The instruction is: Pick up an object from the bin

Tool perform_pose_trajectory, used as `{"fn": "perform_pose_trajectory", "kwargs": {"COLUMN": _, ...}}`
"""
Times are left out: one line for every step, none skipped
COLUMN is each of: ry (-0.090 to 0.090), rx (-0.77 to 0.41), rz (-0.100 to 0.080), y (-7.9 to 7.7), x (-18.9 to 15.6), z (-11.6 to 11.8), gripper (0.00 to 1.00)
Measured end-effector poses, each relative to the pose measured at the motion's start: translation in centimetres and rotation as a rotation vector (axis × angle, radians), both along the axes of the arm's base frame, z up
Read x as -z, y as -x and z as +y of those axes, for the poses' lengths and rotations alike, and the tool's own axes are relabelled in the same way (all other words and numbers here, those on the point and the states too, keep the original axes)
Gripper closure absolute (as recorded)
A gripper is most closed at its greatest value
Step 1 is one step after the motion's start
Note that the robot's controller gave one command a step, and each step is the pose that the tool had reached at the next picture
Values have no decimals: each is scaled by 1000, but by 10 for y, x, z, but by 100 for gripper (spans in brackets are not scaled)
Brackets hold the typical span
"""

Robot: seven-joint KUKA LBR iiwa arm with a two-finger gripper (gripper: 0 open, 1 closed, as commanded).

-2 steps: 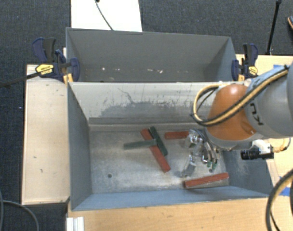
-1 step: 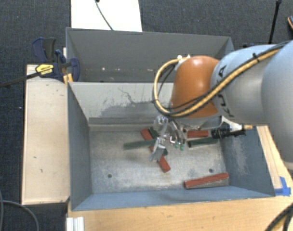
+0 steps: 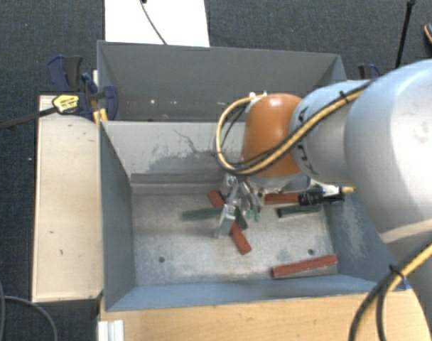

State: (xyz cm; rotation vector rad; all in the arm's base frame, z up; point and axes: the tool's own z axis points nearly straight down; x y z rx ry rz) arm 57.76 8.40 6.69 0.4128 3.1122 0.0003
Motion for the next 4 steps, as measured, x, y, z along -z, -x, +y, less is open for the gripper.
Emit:
{"fn": "perform_pose_trajectory", "kwargs": {"ry": -2, "rx": -2, "rz": -11, "y": -3, "x": -8, "z": 1, "gripper": 100}}
{"fn": "perform_pose_trajectory", "kwargs": {"ry": -2, "rx": -25, "rz": -3, "y": 22, "x": -49, "z": 15, "gripper": 100}}
{"fn": "perform_pose_trajectory", "kwargs": {"ry": -3, "rx": -42, "rz": -6, "y": 45, "x": -112, "z": 31, "gripper": 100}}
{"fn": "perform_pose_trajectory", "kwargs": {"ry": 0, "rx": -42, "rz": 0, "y": 45, "x": -108, "z": 30, "gripper": 0}}
